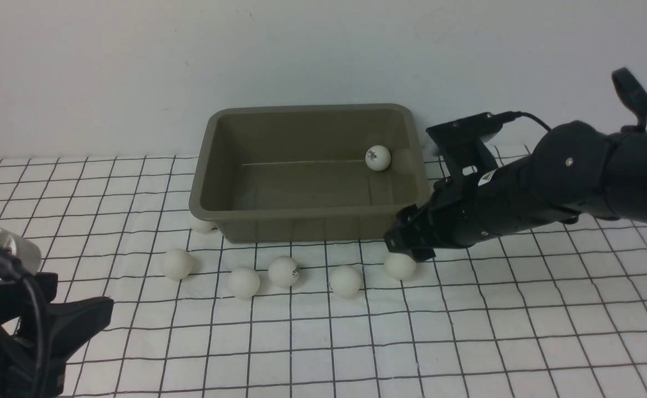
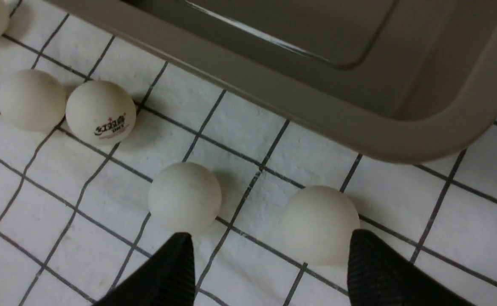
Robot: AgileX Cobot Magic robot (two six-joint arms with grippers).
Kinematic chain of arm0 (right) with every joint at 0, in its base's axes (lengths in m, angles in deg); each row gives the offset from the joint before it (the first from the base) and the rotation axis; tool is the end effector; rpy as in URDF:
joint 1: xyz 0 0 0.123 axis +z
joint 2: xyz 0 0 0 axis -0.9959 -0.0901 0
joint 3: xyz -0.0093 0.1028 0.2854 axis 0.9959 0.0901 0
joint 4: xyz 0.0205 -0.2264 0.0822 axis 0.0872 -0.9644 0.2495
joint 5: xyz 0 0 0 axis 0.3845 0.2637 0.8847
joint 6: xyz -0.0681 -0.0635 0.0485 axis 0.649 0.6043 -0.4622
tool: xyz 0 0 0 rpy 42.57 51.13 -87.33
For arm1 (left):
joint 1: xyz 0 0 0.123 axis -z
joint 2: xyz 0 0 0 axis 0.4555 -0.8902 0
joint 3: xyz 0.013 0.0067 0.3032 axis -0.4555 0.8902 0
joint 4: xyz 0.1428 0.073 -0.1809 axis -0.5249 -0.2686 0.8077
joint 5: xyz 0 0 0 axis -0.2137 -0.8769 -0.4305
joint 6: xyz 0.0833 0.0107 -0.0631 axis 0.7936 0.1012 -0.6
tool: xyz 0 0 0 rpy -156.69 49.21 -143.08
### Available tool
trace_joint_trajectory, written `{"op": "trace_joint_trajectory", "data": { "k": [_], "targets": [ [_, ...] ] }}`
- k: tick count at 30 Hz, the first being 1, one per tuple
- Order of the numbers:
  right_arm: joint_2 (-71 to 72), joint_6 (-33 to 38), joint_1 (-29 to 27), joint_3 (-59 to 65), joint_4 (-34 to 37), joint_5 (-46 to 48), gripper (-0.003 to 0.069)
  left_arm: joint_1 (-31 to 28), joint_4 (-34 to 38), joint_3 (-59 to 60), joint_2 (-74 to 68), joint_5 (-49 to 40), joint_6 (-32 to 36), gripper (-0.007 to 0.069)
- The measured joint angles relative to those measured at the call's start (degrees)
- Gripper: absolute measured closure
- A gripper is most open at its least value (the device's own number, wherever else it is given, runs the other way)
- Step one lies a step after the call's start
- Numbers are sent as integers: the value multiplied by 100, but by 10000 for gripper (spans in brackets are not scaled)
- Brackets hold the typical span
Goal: Put the table tennis balls into the box on the white checkered tablecloth.
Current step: 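Reach for and grasp a ping pong ball on the table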
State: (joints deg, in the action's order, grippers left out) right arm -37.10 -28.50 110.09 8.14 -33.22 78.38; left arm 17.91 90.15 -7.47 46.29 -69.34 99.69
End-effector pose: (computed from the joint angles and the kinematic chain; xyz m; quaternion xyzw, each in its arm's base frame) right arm 0.3197 0.1807 0.2261 -0.2397 0.9160 0.1868 0.2619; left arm 0.1096 -0.0361 0.3089 0.1638 0.8616 -0.1395 0.4597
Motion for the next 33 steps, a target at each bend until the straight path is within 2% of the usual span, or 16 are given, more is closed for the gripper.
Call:
{"op": "trace_joint_trajectory", "data": {
  "k": [6,20,27,30,33],
  "targets": [
    [0,-427,-54,64,-69,-265,218,0,66,0,0,0,0,174],
    [-289,-383,-104,346,6,-675,218,0,90,0,0,0,0,174],
    [-554,196,-6,350,467,-718,218,0,90,0,0,0,5,174],
    [-641,711,67,350,937,-799,218,0,90,0,0,0,5,174],
    [-734,891,67,350,1170,-902,218,0,90,0,0,0,5,174]
  ]
}}
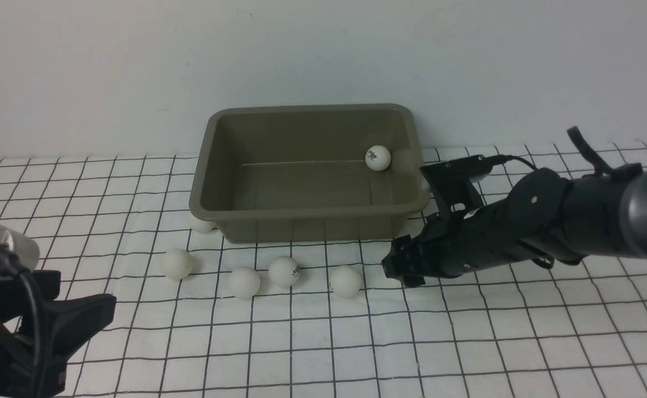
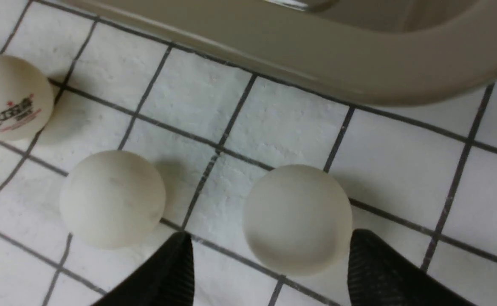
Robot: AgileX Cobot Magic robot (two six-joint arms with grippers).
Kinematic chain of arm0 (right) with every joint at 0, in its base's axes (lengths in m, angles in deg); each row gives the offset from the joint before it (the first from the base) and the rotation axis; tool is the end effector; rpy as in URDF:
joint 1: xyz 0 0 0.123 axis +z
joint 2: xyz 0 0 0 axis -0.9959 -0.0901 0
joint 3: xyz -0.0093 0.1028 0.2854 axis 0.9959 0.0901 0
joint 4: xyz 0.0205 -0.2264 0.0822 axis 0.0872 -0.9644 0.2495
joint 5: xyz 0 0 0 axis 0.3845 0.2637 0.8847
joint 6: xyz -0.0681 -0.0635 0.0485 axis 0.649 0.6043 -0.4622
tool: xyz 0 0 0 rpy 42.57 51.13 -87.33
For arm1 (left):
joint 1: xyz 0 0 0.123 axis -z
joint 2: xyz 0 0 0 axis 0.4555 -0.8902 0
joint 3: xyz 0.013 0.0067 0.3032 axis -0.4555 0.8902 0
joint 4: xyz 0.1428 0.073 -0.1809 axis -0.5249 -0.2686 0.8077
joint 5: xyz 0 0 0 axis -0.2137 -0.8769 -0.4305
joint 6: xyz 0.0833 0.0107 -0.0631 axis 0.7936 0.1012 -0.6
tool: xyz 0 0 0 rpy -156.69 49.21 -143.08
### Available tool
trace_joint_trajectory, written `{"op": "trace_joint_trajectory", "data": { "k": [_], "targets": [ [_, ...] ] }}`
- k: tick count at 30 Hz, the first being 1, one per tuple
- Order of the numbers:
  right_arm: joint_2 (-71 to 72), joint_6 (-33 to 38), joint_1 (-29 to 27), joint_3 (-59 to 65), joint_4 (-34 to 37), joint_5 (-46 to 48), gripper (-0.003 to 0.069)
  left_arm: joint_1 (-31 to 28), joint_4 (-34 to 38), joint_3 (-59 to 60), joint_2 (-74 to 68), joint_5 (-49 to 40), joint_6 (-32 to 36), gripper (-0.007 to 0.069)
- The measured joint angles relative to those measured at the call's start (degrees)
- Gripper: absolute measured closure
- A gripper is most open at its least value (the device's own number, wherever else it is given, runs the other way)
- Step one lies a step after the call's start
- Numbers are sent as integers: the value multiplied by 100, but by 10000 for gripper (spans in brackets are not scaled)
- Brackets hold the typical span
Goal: Put the table tennis balls into the box on the white checkered tablecloth.
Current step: 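Reach for and grasp a ping pong ball on the table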
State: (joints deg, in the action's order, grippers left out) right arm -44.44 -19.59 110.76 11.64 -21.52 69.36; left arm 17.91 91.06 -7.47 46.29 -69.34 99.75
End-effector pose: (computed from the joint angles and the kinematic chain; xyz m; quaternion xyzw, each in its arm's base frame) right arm 0.3300 0.1875 0.1719 -0.2063 0.9268 0.1853 0.2532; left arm 0.1097 -0.0370 0.3097 0.1608 0.8598 -0.1458 0.4621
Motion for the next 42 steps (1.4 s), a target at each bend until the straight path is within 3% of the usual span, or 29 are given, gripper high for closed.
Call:
{"op": "trace_joint_trajectory", "data": {
  "k": [24,35,42],
  "targets": [
    [-164,536,0,0,565,-340,221,0,0,0,0,0,0,174],
    [-169,743,0,0,686,-366,315,0,0,0,0,0,0,174],
    [-169,1009,0,0,998,-366,262,0,0,0,0,0,0,174]
  ]
}}
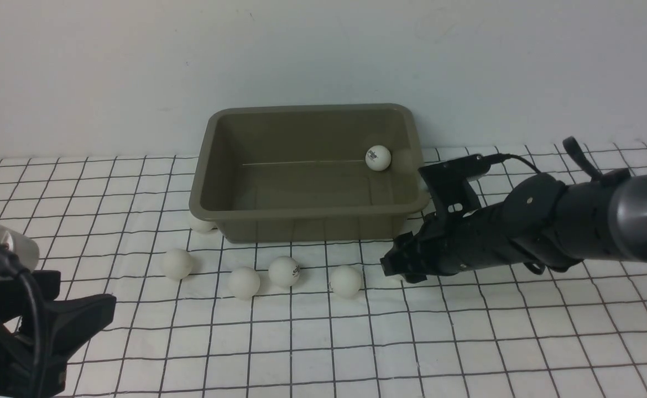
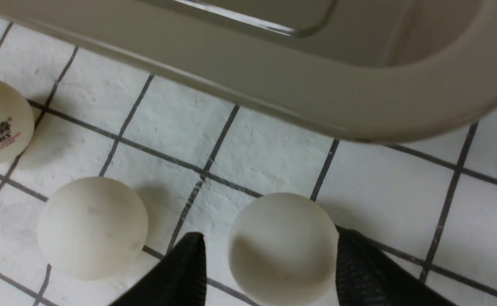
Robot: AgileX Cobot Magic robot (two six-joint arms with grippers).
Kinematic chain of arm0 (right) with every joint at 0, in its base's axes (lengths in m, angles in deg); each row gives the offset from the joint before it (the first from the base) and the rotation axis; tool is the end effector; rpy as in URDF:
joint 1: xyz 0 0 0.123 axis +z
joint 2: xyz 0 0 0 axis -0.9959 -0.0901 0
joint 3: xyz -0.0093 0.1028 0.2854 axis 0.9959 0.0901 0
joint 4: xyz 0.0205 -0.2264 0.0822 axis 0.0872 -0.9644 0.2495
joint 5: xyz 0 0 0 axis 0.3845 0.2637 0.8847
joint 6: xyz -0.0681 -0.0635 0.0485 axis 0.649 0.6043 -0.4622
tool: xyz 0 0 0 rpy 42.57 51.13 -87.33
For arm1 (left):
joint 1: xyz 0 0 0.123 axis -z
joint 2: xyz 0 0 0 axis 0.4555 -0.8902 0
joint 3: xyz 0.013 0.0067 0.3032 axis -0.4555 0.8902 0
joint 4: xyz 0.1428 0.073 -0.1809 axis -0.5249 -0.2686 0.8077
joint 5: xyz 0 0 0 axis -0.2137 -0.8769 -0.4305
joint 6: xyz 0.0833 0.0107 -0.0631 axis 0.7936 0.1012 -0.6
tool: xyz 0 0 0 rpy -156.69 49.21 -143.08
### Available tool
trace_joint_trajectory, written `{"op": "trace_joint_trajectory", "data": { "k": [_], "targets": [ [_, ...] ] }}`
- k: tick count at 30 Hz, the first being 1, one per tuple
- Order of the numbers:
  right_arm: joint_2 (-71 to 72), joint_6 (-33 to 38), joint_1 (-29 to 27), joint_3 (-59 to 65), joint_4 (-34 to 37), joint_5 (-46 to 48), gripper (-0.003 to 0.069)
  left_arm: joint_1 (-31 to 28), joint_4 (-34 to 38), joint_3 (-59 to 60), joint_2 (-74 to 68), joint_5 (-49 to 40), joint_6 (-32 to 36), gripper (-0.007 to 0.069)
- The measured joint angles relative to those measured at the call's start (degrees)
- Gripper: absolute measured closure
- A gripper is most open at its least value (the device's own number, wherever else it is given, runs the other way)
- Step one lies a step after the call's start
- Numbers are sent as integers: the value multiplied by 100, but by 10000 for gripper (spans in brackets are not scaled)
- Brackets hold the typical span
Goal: Put the table tennis balls into the box on the white checkered tablecloth.
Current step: 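Reach for and grasp a ping pong ball on the table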
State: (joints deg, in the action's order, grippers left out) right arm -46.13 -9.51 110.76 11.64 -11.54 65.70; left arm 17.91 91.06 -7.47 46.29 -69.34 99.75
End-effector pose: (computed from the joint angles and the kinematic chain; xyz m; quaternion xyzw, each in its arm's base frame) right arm 0.3382 0.1900 0.1654 -0.2016 0.9201 0.1868 0.2790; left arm 0.1097 -0.0370 0.3097 0.1608 0.8598 -0.1458 0.4621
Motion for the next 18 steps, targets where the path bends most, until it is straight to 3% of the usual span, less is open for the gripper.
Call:
{"op": "trace_joint_trajectory", "data": {
  "k": [6,18],
  "targets": [
    [0,90,0,0,33,0,217,0,0,0,0,0,0,174],
    [-180,254,0,0,131,-20,213,0,0,0,0,0,0,174]
  ]
}}
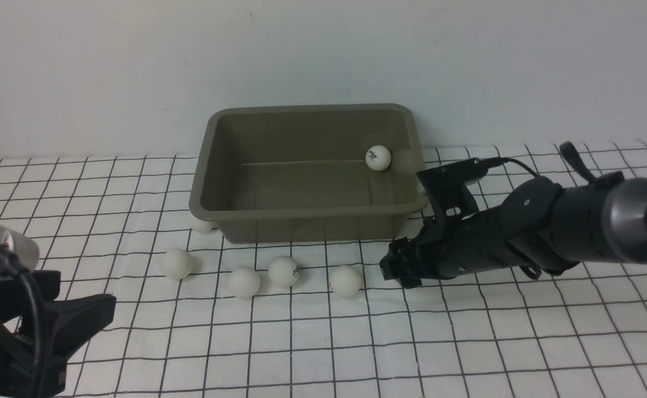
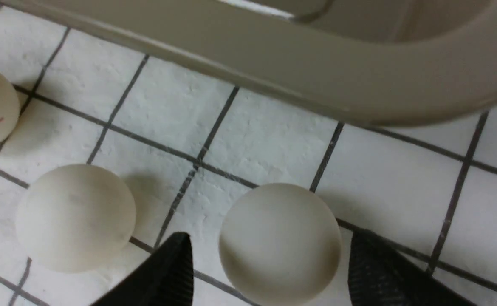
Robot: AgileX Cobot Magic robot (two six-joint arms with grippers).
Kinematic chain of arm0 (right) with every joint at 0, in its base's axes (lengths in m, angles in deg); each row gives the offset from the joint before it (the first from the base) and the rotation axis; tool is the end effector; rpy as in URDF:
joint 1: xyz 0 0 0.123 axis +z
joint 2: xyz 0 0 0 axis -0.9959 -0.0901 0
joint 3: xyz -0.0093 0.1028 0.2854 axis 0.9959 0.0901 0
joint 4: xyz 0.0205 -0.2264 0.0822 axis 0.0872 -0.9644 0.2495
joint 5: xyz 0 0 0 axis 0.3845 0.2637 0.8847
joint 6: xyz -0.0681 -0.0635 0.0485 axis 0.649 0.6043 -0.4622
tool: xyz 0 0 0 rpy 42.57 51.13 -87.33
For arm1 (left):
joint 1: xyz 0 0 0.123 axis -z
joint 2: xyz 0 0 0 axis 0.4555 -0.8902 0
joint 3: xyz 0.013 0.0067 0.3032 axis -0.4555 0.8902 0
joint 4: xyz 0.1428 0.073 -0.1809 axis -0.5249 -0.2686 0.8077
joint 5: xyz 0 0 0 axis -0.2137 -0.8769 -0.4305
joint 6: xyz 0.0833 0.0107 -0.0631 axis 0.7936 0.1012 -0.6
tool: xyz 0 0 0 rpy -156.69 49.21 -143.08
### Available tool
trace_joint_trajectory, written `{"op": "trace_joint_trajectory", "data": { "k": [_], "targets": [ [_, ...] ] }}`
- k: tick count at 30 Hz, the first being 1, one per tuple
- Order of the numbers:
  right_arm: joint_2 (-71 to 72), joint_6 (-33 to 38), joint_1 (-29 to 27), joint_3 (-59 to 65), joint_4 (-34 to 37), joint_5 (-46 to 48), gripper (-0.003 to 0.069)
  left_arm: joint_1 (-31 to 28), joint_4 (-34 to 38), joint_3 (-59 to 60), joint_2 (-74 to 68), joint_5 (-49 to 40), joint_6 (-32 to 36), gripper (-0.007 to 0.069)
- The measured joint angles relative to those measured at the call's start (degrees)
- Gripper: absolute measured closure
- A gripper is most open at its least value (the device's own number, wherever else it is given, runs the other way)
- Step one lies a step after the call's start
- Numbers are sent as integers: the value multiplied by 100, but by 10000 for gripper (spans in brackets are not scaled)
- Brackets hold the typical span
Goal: Put the table tennis balls into the box on the white checkered tablecloth.
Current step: 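Reach for and grasp a ping pong ball on the table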
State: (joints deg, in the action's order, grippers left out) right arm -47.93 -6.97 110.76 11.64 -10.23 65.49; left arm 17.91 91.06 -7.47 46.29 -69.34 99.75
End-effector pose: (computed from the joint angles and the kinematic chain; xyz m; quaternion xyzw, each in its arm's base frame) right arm 0.3397 0.1909 0.1537 -0.2107 0.9219 0.1816 0.2697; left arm 0.1097 -0.0370 0.3097 0.1608 0.8598 -0.1458 0.4621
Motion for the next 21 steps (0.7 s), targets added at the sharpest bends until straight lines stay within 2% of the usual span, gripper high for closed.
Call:
{"op": "trace_joint_trajectory", "data": {
  "k": [15,18,21],
  "targets": [
    [-94,655,0,0,697,24,224,0,0,0,0,0,0,174],
    [-94,751,0,0,795,14,321,0,0,0,0,0,0,174],
    [-94,766,0,0,746,14,321,0,0,0,0,0,0,174]
  ]
}}
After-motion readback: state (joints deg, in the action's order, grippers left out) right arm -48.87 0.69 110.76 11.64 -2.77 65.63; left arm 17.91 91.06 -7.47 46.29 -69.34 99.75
